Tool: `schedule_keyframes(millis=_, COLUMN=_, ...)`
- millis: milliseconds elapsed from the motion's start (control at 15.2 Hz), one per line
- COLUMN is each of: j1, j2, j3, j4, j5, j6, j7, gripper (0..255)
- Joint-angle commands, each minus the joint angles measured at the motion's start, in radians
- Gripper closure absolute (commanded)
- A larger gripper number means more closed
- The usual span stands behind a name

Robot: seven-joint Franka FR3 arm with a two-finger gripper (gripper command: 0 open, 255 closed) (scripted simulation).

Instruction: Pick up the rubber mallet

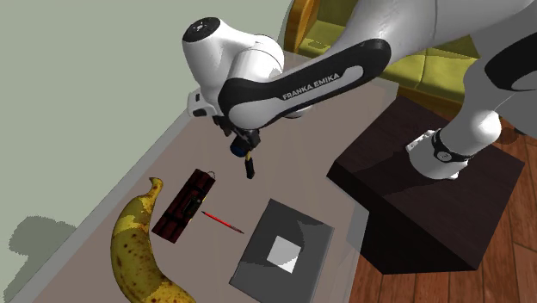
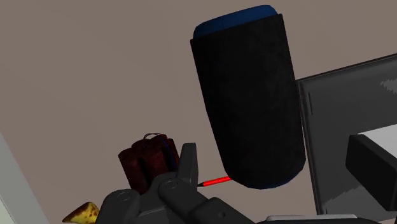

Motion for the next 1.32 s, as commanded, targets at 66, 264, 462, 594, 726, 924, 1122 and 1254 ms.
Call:
schedule_keyframes(millis=66, j1=-0.005, j2=0.018, j3=0.005, j4=-0.013, j5=0.009, j6=0.030, j7=-0.009, gripper=0)
schedule_keyframes(millis=264, j1=-0.008, j2=0.034, j3=0.010, j4=-0.022, j5=0.016, j6=0.055, j7=-0.012, gripper=0)
schedule_keyframes(millis=462, j1=-0.008, j2=0.035, j3=0.011, j4=-0.020, j5=0.016, j6=0.053, j7=-0.012, gripper=255)
schedule_keyframes(millis=594, j1=-0.007, j2=0.034, j3=0.010, j4=-0.022, j5=0.016, j6=0.054, j7=-0.012, gripper=255)
schedule_keyframes(millis=726, j1=-0.007, j2=0.034, j3=0.010, j4=-0.022, j5=0.016, j6=0.054, j7=-0.012, gripper=255)
schedule_keyframes(millis=924, j1=-0.007, j2=0.034, j3=0.010, j4=-0.021, j5=0.016, j6=0.053, j7=-0.012, gripper=255)
schedule_keyframes(millis=1122, j1=-0.006, j2=0.022, j3=0.006, j4=-0.015, j5=0.010, j6=0.036, j7=-0.009, gripper=255)
schedule_keyframes(millis=1254, j1=-0.004, j2=0.009, j3=0.002, j4=-0.007, j5=0.005, j6=0.016, j7=-0.006, gripper=255)
